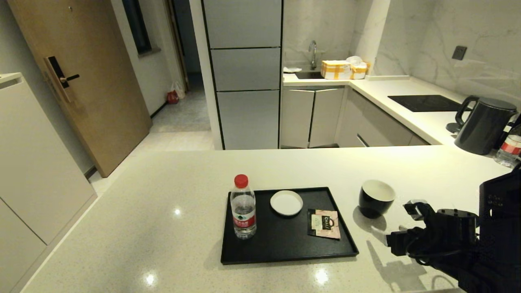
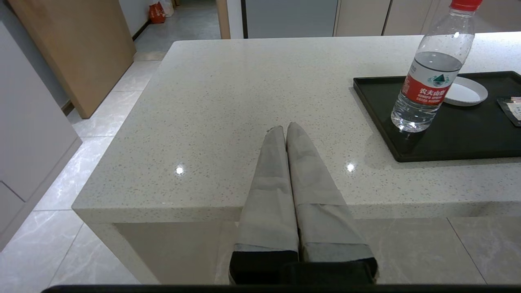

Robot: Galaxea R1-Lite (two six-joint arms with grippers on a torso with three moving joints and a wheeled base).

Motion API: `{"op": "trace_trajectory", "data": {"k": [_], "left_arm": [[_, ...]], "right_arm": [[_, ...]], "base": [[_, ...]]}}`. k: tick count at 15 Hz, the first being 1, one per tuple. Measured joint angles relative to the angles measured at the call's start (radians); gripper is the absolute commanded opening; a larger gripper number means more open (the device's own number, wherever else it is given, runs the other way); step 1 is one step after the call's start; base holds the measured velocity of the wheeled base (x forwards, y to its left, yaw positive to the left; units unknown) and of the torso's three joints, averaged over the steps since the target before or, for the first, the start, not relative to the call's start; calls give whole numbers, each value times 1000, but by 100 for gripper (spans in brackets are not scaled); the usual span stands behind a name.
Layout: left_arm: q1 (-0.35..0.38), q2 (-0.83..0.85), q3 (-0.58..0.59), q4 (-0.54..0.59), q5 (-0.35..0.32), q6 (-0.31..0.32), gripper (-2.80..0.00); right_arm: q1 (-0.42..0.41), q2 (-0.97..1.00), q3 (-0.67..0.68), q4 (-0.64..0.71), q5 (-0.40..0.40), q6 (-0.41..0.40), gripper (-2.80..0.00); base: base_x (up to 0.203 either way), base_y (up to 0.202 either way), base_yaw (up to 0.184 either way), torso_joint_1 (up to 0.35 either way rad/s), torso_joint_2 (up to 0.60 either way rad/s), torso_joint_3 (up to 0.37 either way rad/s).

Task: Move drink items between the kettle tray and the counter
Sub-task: Return the tea cup to its original position

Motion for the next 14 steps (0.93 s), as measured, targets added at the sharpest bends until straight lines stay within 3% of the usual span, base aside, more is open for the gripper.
{"op": "trace_trajectory", "data": {"k": [5,14], "left_arm": [[0,0,0,0,-1,0,-280],[0,0,0,0,0,0,-280]], "right_arm": [[9,27,-130,0,-68,-11,0],[13,60,-217,7,-69,-11,0]], "base": [[0,0,0,0,0,0],[0,0,0,0,0,0]]}}
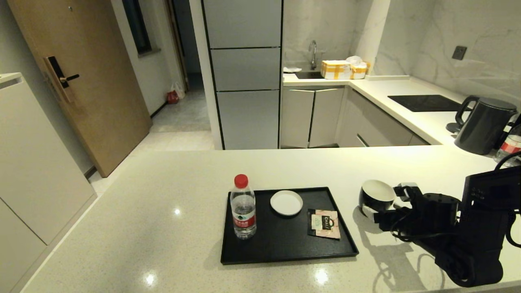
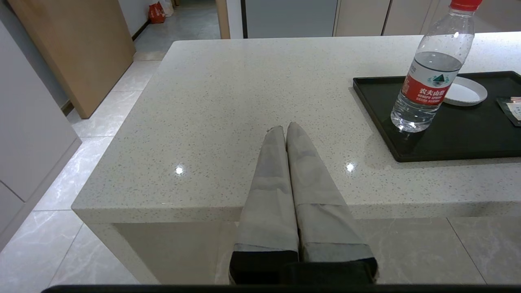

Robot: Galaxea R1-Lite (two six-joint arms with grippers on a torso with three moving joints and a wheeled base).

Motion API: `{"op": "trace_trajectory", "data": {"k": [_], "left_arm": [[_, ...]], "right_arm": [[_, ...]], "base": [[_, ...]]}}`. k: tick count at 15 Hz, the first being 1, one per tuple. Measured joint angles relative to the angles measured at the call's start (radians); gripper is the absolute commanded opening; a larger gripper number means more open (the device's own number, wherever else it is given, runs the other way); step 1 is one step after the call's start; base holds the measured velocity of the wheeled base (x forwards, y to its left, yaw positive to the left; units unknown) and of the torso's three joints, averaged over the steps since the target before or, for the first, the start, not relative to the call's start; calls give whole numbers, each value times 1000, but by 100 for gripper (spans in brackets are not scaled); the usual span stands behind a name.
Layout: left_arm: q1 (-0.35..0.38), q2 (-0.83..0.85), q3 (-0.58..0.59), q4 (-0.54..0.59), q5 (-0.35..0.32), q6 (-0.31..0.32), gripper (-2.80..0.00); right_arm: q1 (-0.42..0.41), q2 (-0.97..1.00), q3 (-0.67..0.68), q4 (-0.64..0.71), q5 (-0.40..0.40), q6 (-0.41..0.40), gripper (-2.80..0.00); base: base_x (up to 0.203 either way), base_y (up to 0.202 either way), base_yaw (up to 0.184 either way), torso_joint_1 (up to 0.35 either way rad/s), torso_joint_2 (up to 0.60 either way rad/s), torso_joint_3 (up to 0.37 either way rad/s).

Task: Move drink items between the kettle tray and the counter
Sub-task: Return the tea cup to its original position

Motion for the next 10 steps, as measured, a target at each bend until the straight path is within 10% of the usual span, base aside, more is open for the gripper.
{"op": "trace_trajectory", "data": {"k": [10], "left_arm": [[0,0,0,0,0,0,-280]], "right_arm": [[5,40,-70,9,-4,0,0]], "base": [[0,0,0,0,0,0]]}}
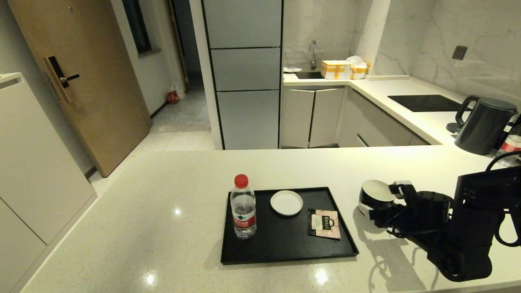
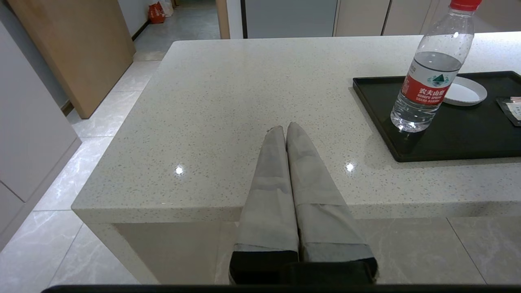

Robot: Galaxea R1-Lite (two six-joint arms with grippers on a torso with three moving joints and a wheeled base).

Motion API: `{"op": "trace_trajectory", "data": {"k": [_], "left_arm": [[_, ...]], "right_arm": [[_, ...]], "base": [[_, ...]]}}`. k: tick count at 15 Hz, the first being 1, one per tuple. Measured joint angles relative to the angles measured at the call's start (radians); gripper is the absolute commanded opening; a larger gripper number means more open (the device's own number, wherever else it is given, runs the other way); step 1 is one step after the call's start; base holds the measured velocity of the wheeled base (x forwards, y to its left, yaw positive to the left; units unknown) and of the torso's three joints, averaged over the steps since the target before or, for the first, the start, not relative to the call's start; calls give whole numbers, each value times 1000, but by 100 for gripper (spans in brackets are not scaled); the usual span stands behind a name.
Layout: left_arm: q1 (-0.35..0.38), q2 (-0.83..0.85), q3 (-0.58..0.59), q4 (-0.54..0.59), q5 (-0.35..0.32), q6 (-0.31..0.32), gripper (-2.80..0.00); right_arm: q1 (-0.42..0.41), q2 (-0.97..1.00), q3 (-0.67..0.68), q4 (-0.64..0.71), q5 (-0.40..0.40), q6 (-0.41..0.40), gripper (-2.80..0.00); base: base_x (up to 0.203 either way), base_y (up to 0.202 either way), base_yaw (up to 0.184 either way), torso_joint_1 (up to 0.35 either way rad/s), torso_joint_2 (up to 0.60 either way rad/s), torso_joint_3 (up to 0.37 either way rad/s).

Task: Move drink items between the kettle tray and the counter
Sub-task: Return the tea cup to its original position

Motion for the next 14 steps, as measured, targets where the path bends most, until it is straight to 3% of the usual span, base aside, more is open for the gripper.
{"op": "trace_trajectory", "data": {"k": [14], "left_arm": [[0,0,0,0,0,0,-280]], "right_arm": [[0,13,-80,52,0,0,0]], "base": [[0,0,0,0,0,0]]}}
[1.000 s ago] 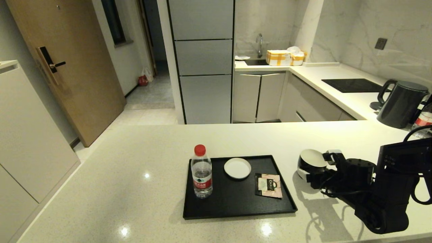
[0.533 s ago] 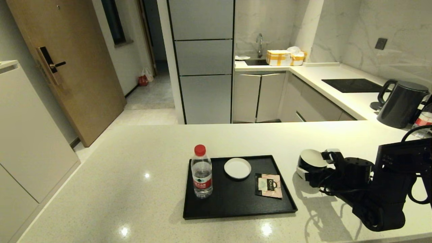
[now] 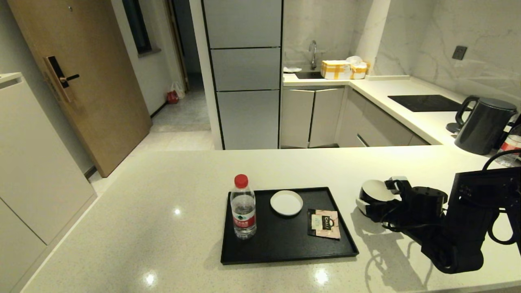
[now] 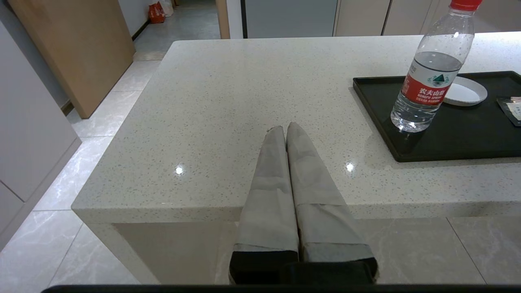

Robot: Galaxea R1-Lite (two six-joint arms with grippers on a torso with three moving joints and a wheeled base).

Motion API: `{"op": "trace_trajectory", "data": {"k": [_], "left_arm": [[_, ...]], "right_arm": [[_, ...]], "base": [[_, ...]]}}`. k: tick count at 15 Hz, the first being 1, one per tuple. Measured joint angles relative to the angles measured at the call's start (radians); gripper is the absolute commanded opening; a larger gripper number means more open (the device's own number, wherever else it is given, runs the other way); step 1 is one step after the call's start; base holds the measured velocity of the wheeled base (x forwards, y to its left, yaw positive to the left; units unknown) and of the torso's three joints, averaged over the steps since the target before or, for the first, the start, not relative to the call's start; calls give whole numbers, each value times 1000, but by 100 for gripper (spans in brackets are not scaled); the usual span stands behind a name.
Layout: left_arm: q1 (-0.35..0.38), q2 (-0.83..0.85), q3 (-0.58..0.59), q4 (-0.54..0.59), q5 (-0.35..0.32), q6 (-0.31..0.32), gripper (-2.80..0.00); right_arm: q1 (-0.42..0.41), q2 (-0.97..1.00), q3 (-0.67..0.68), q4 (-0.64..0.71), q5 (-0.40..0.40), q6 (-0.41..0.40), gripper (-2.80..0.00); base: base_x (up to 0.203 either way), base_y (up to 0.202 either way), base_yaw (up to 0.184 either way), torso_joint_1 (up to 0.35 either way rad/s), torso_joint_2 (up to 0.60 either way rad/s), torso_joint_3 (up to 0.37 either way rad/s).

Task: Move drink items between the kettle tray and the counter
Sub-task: Return the tea cup to its original position

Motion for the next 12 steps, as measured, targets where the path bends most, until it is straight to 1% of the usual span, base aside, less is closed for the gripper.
{"op": "trace_trajectory", "data": {"k": [10,11,12], "left_arm": [[0,0,0,0,0,0,-280],[0,0,0,0,1,1,-280],[0,0,0,0,0,1,-280]], "right_arm": [[7,21,-34,19,-5,0,0],[7,21,-34,20,-5,0,-280],[7,23,-34,20,-6,0,-280]], "base": [[0,0,0,0,0,0],[0,0,0,0,0,0],[0,0,0,0,0,0]]}}
